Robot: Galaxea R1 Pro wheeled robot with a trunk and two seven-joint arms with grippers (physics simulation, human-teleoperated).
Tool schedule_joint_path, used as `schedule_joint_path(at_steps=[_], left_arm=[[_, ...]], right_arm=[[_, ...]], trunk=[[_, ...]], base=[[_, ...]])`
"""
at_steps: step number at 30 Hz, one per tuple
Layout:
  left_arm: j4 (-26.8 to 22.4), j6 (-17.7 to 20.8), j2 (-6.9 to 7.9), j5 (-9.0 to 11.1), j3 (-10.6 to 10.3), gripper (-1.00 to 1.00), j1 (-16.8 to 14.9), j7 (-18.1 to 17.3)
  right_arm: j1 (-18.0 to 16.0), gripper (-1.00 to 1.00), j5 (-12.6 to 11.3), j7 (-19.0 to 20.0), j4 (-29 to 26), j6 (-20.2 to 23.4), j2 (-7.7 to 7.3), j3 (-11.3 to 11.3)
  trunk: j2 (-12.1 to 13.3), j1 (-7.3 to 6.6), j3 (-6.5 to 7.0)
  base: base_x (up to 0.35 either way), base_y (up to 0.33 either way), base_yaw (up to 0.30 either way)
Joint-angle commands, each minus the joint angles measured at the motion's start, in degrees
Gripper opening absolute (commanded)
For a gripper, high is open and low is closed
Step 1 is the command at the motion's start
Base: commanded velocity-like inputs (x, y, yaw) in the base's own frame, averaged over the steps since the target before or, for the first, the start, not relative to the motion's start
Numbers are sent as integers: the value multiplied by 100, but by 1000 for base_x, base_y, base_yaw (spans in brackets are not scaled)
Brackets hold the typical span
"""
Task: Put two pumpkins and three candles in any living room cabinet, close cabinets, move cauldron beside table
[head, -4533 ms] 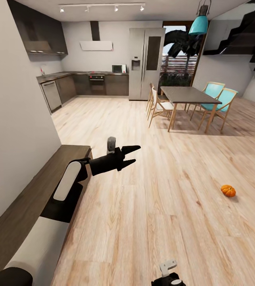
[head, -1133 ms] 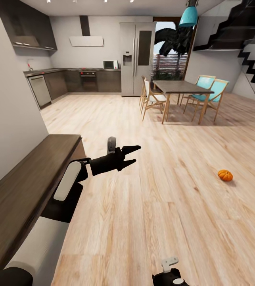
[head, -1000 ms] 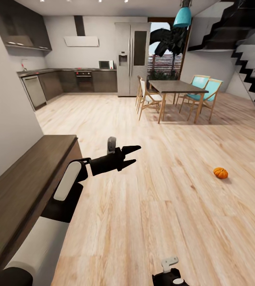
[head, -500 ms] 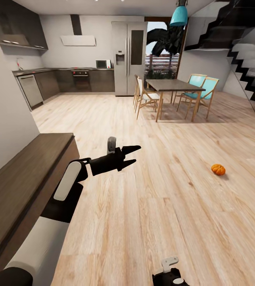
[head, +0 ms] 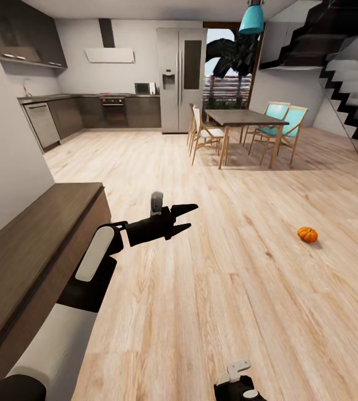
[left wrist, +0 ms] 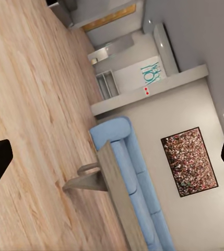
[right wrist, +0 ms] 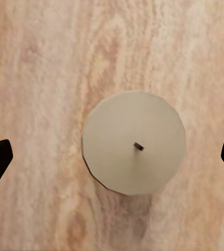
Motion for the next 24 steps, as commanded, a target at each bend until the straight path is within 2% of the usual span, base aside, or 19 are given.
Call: schedule_joint_path(at_steps=[1, 16, 24], left_arm=[[0, -1, 0, 4, -1, 100, 0, -1], [2, -9, 0, 4, -12, 100, 7, -3], [32, -27, 0, 26, -5, 100, 28, -26]], right_arm=[[0, 100, 0, -2, -14, 0, -2, 0], [-4, 100, -8, -5, -410, 17, -119, -9], [-4, 100, -9, -6, -423, 19, -123, -9]], trunk=[[-42, 22, -18], [-643, 352, -288], [-643, 352, -288]], base=[[0, 0, 0], [0, 0, 0], [0, 0, 0]])
